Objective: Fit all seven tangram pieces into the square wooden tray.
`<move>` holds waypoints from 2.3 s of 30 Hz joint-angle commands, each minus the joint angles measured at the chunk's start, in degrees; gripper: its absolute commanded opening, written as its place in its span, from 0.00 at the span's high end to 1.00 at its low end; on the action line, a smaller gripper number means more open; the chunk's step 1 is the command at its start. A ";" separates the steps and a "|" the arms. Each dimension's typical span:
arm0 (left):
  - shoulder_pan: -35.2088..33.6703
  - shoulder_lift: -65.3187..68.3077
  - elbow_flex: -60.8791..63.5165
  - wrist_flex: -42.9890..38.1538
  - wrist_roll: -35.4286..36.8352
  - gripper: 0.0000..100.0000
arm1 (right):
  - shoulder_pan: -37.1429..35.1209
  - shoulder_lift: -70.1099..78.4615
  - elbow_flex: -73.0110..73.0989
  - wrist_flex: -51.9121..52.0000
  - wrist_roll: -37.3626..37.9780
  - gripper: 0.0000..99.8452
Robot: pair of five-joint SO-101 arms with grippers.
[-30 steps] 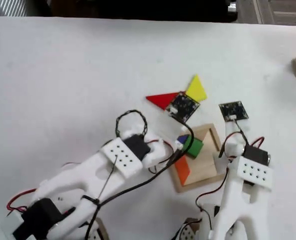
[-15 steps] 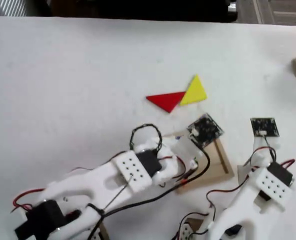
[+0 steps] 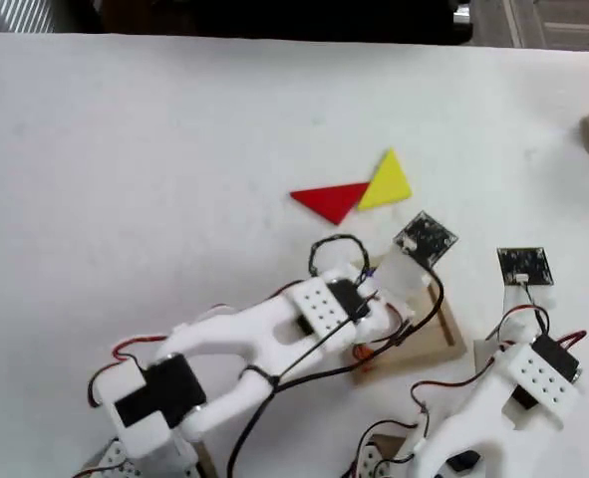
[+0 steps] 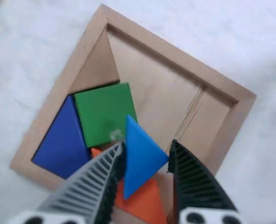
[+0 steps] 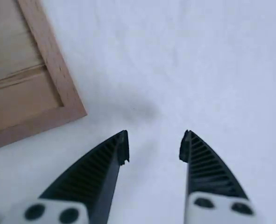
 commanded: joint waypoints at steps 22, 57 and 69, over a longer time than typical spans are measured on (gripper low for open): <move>-9.45 -0.40 -5.80 5.45 7.03 0.69 | -0.84 -1.54 1.14 -0.92 0.79 0.82; -5.58 -1.71 3.43 -1.58 3.34 0.98 | -0.84 -1.54 1.23 -0.92 0.79 0.82; 1.63 -1.98 3.25 -2.11 3.34 0.98 | -1.80 -1.54 1.67 -1.01 0.79 0.82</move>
